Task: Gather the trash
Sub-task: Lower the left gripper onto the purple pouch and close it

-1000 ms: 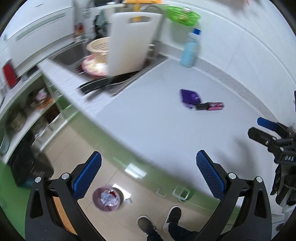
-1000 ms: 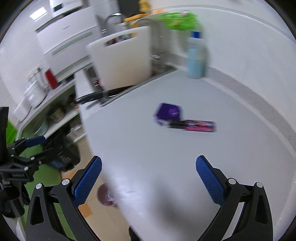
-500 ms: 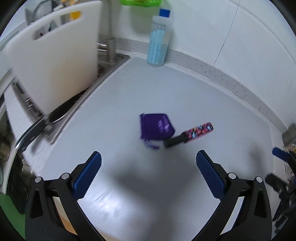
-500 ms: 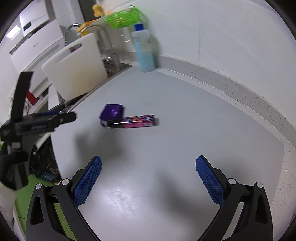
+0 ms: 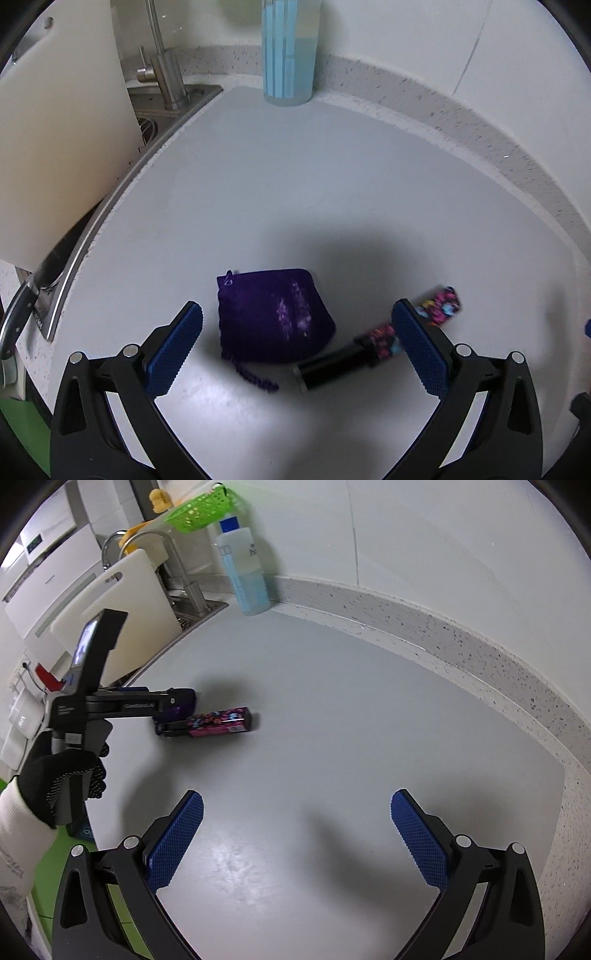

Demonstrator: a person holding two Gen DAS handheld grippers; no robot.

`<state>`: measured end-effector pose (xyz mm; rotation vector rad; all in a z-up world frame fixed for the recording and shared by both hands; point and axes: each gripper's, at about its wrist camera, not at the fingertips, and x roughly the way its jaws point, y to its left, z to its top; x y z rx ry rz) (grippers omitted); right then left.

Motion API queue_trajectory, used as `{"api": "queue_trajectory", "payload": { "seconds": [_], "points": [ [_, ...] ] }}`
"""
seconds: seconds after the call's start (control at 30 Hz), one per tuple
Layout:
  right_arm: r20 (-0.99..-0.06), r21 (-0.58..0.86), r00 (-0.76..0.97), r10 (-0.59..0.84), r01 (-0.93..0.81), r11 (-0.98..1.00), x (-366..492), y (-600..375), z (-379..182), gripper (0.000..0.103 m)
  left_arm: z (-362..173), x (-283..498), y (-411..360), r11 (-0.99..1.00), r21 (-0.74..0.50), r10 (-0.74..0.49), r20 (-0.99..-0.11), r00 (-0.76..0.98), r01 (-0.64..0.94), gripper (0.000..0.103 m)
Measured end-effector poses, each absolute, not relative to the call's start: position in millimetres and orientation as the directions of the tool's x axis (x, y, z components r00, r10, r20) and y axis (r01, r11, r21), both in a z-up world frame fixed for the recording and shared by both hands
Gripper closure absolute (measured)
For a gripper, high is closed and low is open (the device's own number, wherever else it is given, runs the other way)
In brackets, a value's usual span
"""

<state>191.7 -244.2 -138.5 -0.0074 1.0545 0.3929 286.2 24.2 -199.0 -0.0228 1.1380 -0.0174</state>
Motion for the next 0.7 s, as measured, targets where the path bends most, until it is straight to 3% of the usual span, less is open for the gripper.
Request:
{"api": "queue_trajectory", "payload": {
  "seconds": [0.27, 0.37, 0.47, 0.53, 0.6, 0.67, 0.7],
  "points": [
    [-0.852, 0.199, 0.409, 0.326, -0.323, 0.925, 203, -250, -149, 0.006, -220, 295, 21, 1.0, 0.017, 0.022, -0.912, 0.409, -0.018, 0.003],
    [-0.851, 0.206, 0.403, 0.337, -0.335, 0.919, 204, -246, -148, 0.006, -222, 295, 19, 1.0, 0.027, 0.03, -0.916, 0.4, -0.014, 0.029],
    [-0.848, 0.21, 0.401, 0.347, -0.348, 0.914, 206, -241, -148, 0.006, -220, 293, 21, 1.0, 0.022, 0.027, -0.914, 0.404, -0.019, 0.035],
    [-0.846, 0.213, 0.398, 0.354, -0.355, 0.91, 207, -238, -148, 0.006, -217, 290, 22, 1.0, 0.023, 0.03, -0.913, 0.406, -0.022, 0.047],
    [-0.845, 0.218, 0.393, 0.362, -0.365, 0.905, 207, -234, -149, 0.006, -215, 288, 26, 1.0, 0.016, 0.025, -0.912, 0.409, -0.025, 0.074],
    [-0.845, 0.218, 0.387, 0.368, -0.38, 0.899, 207, -230, -149, 0.006, -213, 288, 32, 1.0, 0.007, 0.019, -0.914, 0.404, -0.03, 0.09],
    [-0.845, 0.217, 0.385, 0.371, -0.388, 0.896, 207, -228, -149, 0.006, -211, 286, 36, 0.999, -0.008, 0.006, -0.915, 0.404, -0.033, 0.092]
  ]
}}
